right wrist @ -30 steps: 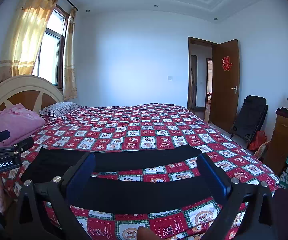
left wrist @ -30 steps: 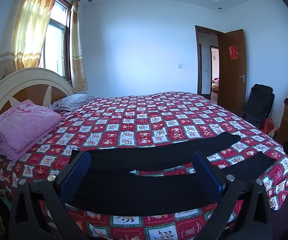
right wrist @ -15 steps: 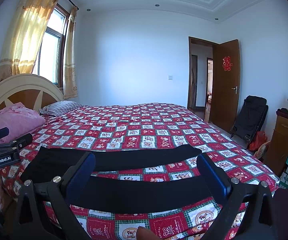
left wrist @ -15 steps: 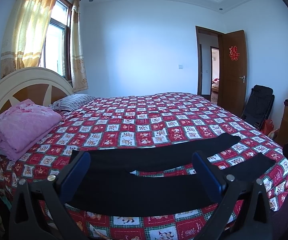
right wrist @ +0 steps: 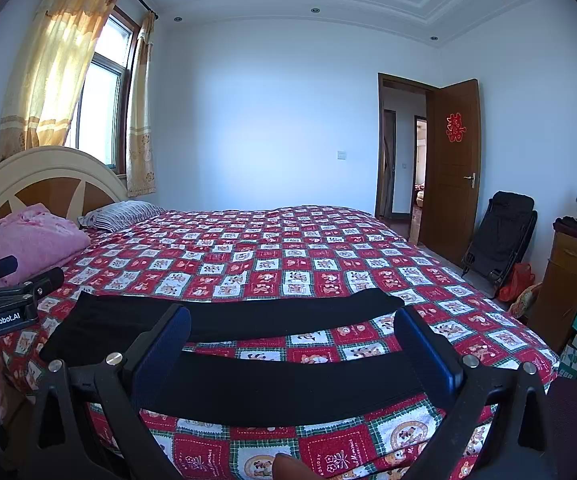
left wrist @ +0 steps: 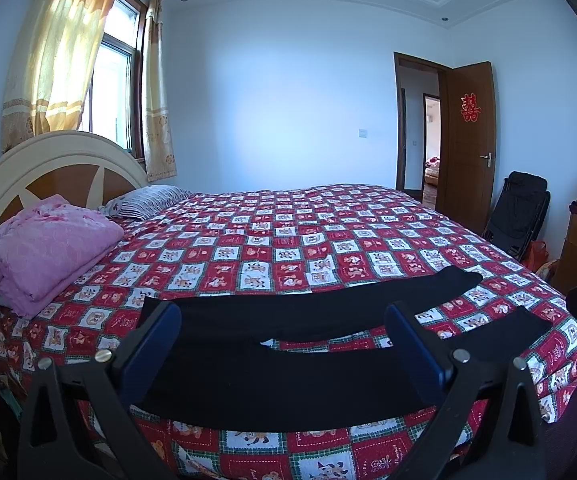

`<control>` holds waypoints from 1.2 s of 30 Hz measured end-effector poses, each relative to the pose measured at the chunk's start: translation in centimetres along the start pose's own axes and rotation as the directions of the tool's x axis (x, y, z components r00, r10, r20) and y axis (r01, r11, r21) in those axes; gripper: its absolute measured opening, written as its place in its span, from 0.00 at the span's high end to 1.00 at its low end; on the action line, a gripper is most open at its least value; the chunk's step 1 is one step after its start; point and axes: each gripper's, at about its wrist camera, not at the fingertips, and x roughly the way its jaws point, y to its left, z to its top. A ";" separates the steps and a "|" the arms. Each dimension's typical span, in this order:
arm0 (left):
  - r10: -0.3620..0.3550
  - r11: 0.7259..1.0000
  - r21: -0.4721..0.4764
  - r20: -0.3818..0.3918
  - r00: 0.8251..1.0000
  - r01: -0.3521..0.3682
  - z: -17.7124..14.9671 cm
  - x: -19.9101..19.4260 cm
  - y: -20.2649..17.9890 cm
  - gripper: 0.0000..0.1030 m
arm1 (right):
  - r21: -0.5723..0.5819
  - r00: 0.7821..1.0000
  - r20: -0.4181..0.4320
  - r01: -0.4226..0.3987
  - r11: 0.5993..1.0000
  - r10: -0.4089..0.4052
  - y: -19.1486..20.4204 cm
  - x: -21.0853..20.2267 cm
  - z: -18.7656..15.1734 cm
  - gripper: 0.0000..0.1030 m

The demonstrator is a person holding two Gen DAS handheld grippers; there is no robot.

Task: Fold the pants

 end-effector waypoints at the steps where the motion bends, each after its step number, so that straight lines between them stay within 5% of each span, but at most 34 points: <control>1: -0.001 1.000 0.000 0.000 1.000 0.001 0.0 0.0 0.0 0.00 | -0.001 1.000 0.000 0.001 1.000 -0.001 0.0 0.0 0.0 0.01; 36: 0.000 1.000 0.006 -0.016 1.000 0.000 -1.1 0.3 0.5 0.00 | -0.016 1.000 -0.022 -0.004 1.000 0.003 0.2 0.7 -0.5 0.01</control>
